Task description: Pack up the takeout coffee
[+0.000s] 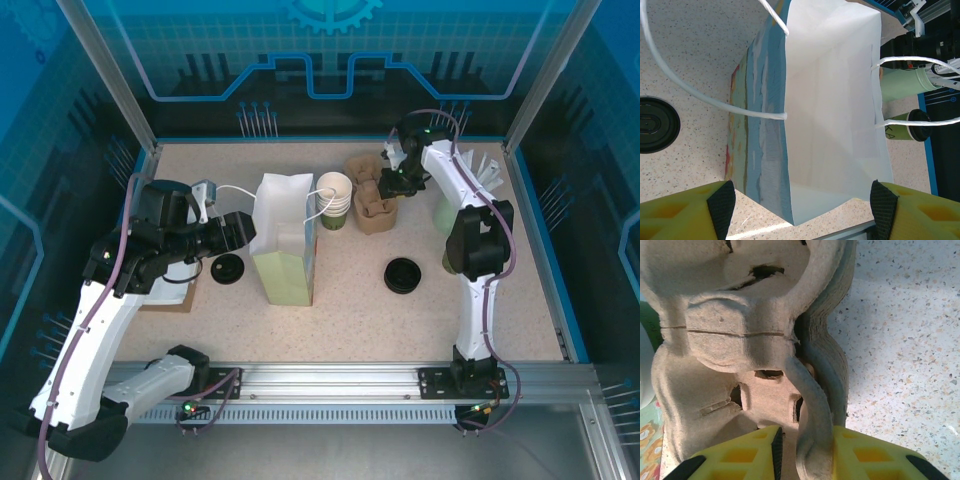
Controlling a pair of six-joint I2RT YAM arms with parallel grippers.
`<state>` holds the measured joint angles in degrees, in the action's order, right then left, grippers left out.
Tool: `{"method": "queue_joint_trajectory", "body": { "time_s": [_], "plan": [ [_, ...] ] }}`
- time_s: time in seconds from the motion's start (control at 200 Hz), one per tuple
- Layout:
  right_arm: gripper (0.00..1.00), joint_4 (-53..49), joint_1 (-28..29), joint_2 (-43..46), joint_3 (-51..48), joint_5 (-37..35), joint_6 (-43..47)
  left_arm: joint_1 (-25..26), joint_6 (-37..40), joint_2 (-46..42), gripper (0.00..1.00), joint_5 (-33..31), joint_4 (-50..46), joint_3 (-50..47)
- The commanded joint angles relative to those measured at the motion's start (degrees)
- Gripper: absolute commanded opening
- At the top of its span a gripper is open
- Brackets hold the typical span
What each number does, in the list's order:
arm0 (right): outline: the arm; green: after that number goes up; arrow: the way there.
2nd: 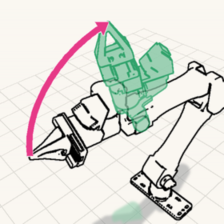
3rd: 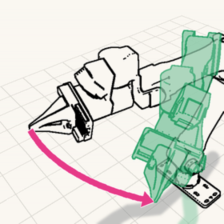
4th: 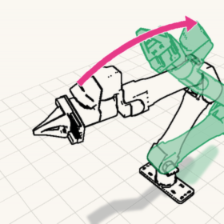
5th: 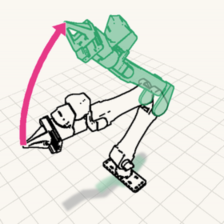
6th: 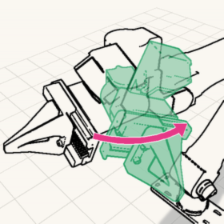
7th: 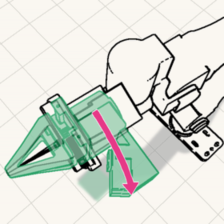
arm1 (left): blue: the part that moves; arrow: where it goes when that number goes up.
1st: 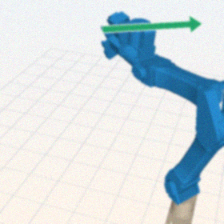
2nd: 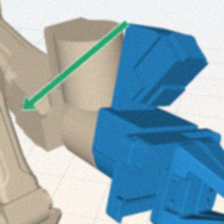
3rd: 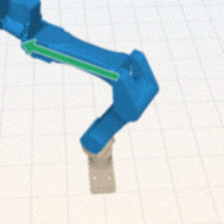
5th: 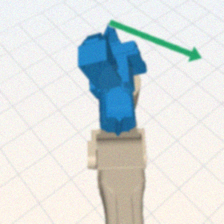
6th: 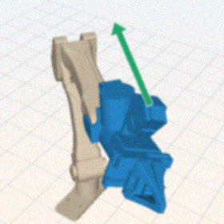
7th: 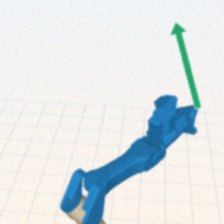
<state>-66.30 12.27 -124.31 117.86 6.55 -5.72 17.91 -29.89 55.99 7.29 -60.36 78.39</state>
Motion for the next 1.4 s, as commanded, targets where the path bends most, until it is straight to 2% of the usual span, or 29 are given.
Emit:
{"method": "queue_joint_trajectory", "body": {
  "time_s": [0.0, 0.255, 0.355, 0.575, 0.971, 1.231, 1.396],
  "plan": [
    [0.28, -1.99, -0.91, 2.54, 1.76, 2.77, -0.01, 0.36, 1.15, 0.35, 0.75, -0.26, -0.73, -0.25],
    [0.14, -1.84, -1.46, 2.10, 0.72, 4.99, -0.90, 0.37, 1.24, 0.40, 0.75, -0.26, -0.80, -0.17],
    [0.14, -0.37, -2.49, 3.30, -0.97, 9.41, -1.89, 0.37, 1.32, 0.36, 0.75, -0.25, -0.74, 0.01],
    [0.13, 1.02, -4.31, 5.13, -2.62, 14.53, -2.78, 0.37, 1.37, 0.53, 0.75, -0.13, -0.40, 0.12],
    [0.01, 1.53, -6.28, 8.48, -2.49, 19.91, -3.70, 0.37, -0.52, -0.92, 0.77, 1.95, 3.28, 0.08],
    [0.00, 2.22, -7.59, 12.44, -0.43, 25.79, -5.82, 0.37, -1.90, -2.70, 0.79, 5.50, 8.22, 0.03],
    [0.00, 3.58, -7.74, 17.81, 1.68, 24.22, -7.76, 0.37, -2.78, -2.96, 0.79, 9.64, 13.05, 0.19]
  ]
}}
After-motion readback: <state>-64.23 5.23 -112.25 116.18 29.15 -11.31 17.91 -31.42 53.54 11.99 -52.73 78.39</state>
